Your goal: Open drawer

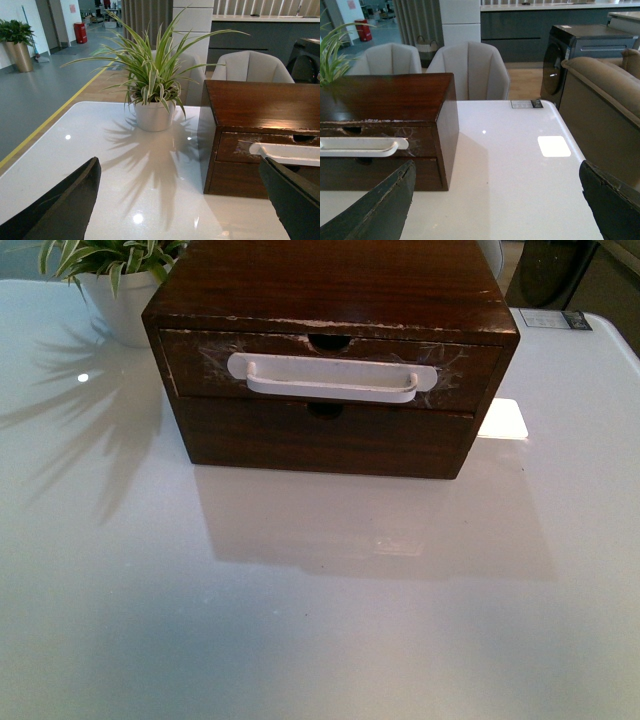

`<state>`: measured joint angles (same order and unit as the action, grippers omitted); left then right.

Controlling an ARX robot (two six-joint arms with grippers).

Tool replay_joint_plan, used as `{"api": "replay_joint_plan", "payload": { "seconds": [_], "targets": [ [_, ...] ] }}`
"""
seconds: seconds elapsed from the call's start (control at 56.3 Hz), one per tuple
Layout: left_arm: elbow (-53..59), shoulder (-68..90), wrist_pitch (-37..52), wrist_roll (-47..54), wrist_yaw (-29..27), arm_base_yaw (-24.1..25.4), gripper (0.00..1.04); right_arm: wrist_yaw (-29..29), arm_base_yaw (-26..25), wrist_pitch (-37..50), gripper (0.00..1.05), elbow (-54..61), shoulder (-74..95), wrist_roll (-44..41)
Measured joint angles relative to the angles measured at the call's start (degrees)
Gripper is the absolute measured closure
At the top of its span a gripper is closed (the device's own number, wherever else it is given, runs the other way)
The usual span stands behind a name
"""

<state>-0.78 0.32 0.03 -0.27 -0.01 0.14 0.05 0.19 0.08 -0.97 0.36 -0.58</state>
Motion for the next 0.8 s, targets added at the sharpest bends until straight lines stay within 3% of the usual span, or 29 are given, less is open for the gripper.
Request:
{"api": "replay_joint_plan", "payload": {
  "seconds": [0.71,0.746,0.799],
  "targets": [
    [0.0,0.0,0.0,0.0,0.0,0.0,0.08,0.0,0.0,0.0,0.09,0.0,0.0,0.0],
    [-0.55,0.92,-1.81,-0.61,2.99,0.79,0.08,0.0,0.0,0.0,0.09,0.0,0.0,0.0],
    [-3.78,5.07,-10.12,-1.86,13.2,4.2,0.08,1.92,0.5,-0.94,0.09,-0.24,0.55,0.76]
  ]
}}
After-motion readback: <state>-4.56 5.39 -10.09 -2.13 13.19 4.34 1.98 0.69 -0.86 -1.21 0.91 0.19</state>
